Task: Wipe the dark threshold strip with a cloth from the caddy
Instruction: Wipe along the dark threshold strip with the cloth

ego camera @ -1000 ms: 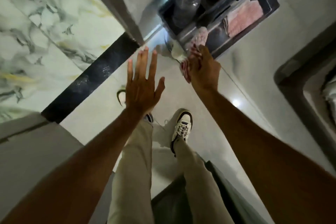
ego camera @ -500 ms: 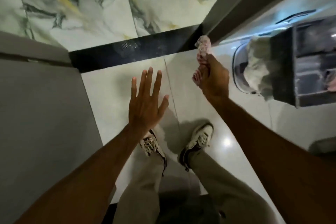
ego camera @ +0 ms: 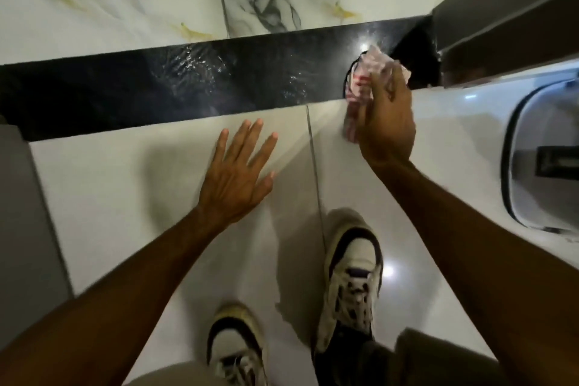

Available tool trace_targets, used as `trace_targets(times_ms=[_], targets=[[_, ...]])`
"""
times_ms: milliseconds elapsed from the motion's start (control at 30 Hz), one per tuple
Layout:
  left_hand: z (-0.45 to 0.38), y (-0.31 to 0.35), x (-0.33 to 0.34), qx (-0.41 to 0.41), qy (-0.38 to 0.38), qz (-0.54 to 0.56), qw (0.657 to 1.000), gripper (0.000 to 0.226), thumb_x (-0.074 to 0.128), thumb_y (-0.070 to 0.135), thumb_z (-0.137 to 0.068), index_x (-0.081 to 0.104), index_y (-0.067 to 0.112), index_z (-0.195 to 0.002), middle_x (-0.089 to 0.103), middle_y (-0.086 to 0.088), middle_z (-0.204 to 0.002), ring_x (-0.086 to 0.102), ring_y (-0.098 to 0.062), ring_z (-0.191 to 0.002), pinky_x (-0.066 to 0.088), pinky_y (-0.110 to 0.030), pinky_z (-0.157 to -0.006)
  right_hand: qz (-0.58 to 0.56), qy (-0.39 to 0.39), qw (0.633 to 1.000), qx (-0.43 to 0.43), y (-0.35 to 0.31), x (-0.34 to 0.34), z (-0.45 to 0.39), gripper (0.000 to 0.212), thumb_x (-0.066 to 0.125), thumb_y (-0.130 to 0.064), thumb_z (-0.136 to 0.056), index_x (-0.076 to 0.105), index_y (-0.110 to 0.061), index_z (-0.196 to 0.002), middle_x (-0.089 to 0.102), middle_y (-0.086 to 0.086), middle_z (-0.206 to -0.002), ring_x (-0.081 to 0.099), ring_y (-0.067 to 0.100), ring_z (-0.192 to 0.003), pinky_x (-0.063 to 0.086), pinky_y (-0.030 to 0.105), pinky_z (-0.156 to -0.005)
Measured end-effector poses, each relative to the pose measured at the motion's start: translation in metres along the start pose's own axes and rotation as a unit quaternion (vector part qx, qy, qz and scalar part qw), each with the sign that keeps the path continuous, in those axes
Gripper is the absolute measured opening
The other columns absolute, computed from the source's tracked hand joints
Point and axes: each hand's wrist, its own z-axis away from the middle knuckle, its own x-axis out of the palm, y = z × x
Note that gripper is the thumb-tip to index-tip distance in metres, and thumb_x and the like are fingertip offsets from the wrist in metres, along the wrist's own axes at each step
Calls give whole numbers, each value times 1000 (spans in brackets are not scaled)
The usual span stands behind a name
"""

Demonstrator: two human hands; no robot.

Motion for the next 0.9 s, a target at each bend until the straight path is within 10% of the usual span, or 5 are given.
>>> trace_targets(times_ms=[200, 400, 567, 900], targets=[[-27, -13, 55, 46, 126, -24, 991, 73, 31, 54, -110, 21, 21, -175, 13, -17, -183, 11, -37, -170, 2, -65, -136, 328, 66, 917, -218, 46, 35, -72, 63, 27, -35, -116, 14, -12, -174, 8, 19, -182, 10, 35, -170, 14, 47, -141], [-27, -15, 61, 63, 163, -26, 984, 71, 36, 49, -110, 25, 20, -174, 19, -17, -182, 17, -37, -169, 9, -67, -136, 230, 160, 939, -198, -7, 73, -109, 62, 33, -23, -113, 22, -8, -172, 15, 20, -181, 13, 39, -169, 34, 50, -135], [-25, -13, 54, 57, 148, -31, 987, 72, 40, 47, -108, 30, 18, -172, 22, -20, -180, 22, -41, -167, 12, -68, -135, 277, 19, 909, -311, 43, 68, -24, 65, 28, -41, -115, 19, -10, -172, 13, 15, -182, 10, 29, -171, 12, 44, -142], [-29, -18, 65, 65, 166, -24, 984, 74, 37, 51, -108, 27, 18, -173, 21, -19, -181, 18, -40, -169, 7, -66, -136, 321, 80, 913, -238, 15, 26, -131, 63, 14, -40, -117, 13, -10, -173, 8, 18, -182, 7, 34, -171, 8, 50, -142]])
